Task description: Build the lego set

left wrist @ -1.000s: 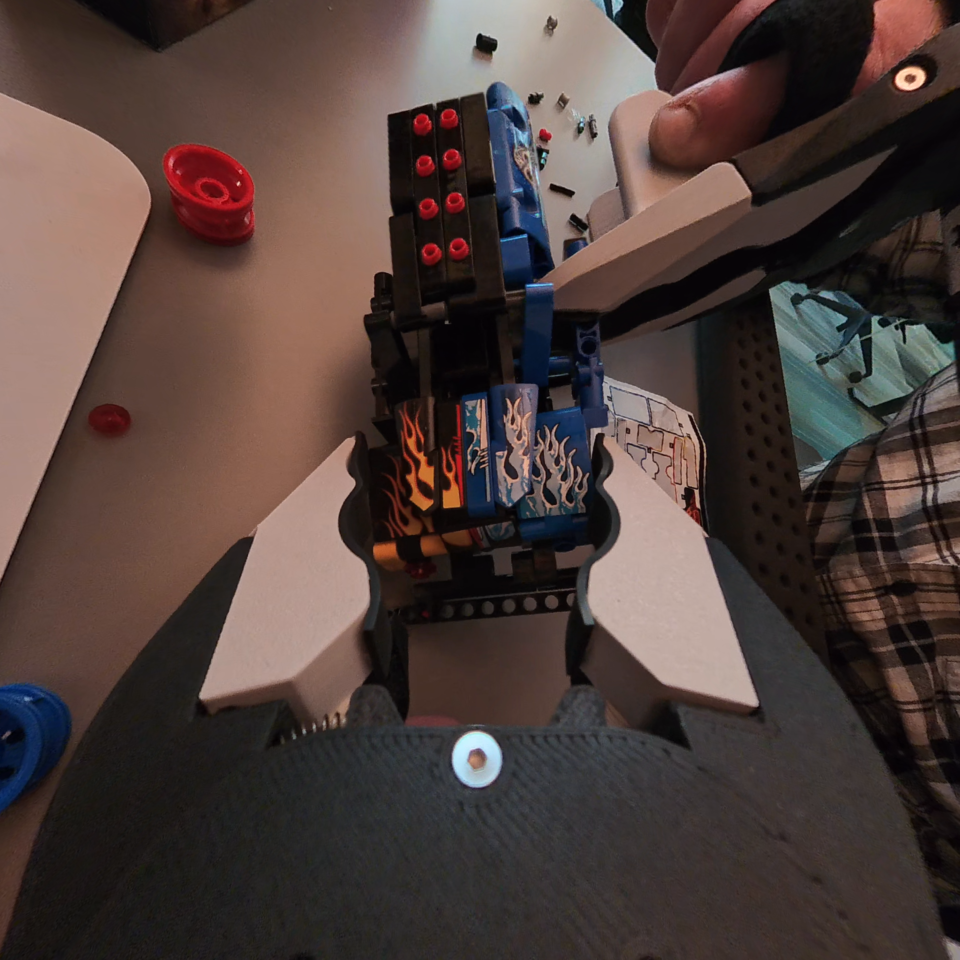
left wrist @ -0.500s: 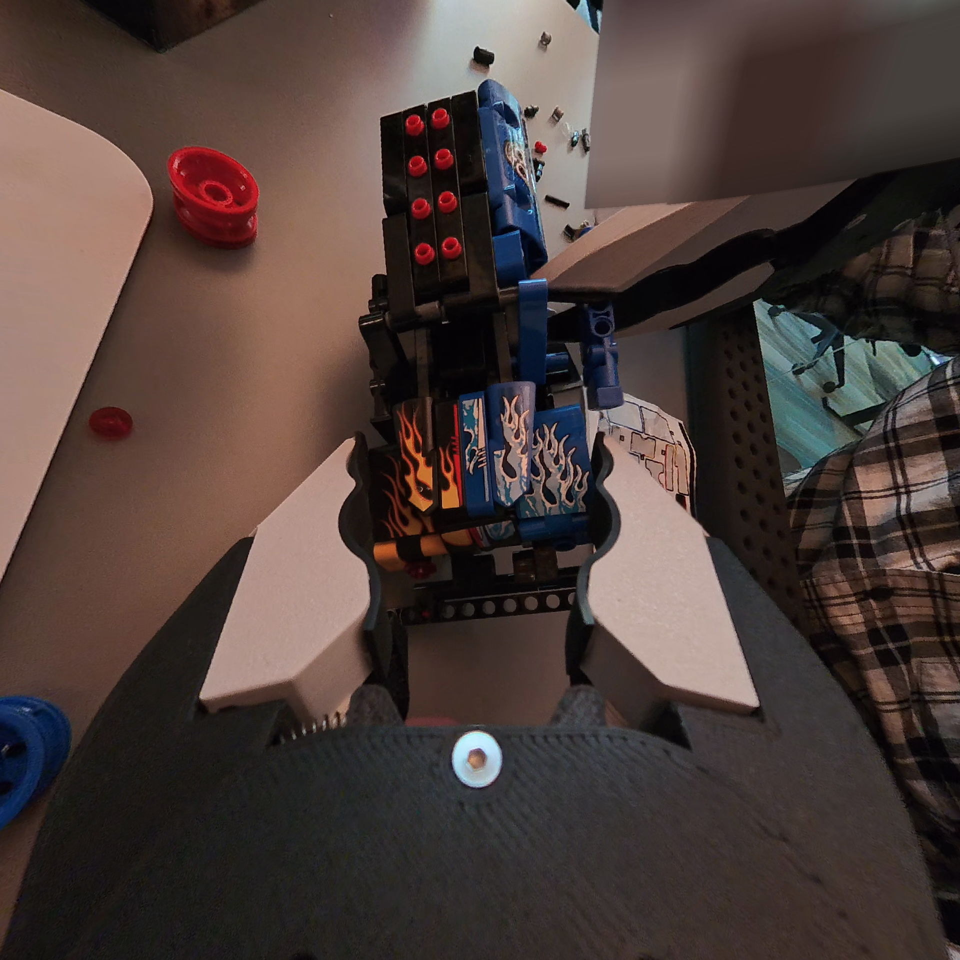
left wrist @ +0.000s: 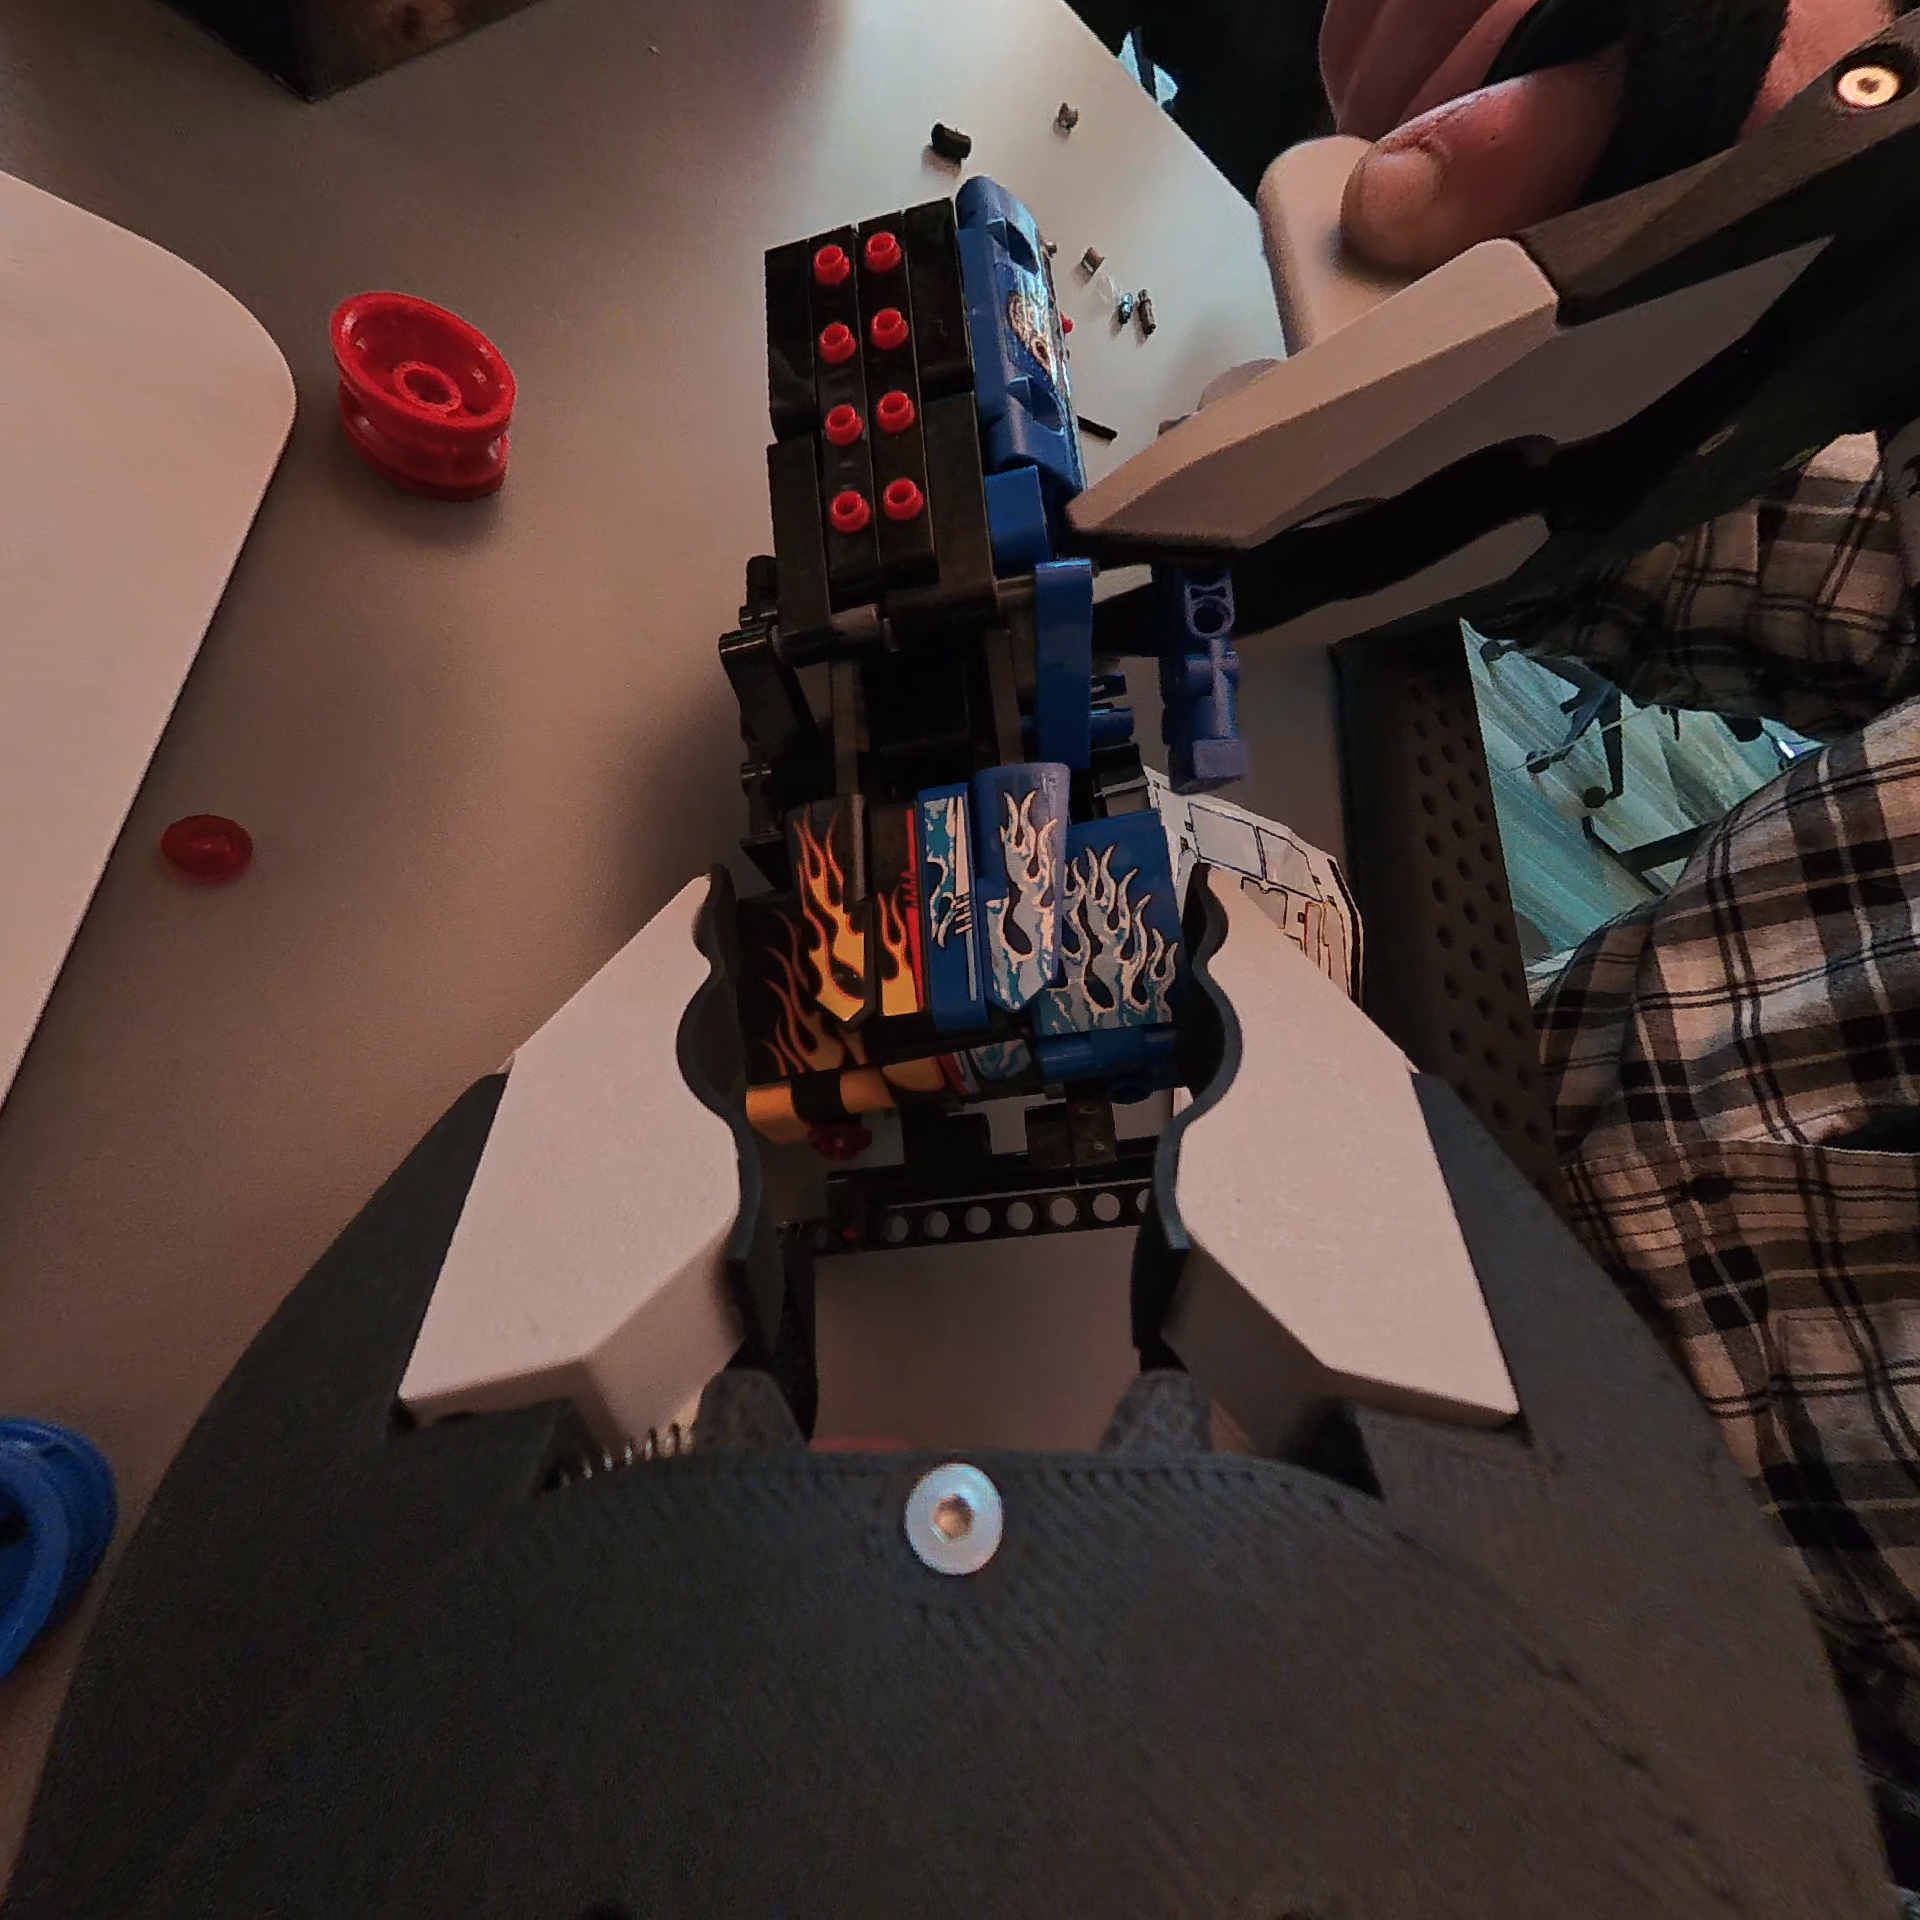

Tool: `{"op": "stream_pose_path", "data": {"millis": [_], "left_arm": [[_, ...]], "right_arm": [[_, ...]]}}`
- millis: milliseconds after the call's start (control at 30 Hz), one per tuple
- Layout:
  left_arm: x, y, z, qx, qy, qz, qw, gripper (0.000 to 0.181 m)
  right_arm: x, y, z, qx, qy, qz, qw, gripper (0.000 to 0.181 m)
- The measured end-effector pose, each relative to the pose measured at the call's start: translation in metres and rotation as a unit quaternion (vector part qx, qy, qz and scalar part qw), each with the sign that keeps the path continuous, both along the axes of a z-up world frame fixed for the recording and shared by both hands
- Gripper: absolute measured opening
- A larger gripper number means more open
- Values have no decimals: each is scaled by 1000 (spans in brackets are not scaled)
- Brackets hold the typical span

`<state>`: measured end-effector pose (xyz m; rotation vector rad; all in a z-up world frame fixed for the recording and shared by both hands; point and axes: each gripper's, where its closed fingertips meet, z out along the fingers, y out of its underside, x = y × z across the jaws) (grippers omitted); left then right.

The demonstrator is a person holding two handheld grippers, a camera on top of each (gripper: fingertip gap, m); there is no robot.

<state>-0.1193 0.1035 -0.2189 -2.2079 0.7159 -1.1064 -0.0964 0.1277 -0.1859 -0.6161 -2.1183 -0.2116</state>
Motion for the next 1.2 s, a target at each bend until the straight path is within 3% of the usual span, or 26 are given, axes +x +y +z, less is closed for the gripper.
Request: {"op": "stream_pose_path", "data": {"millis": [1200], "left_arm": [[1,2,1,-5,-13,1,1000,85]], "right_arm": [[-1,0,-3,26,-18,-6,999,24]]}}
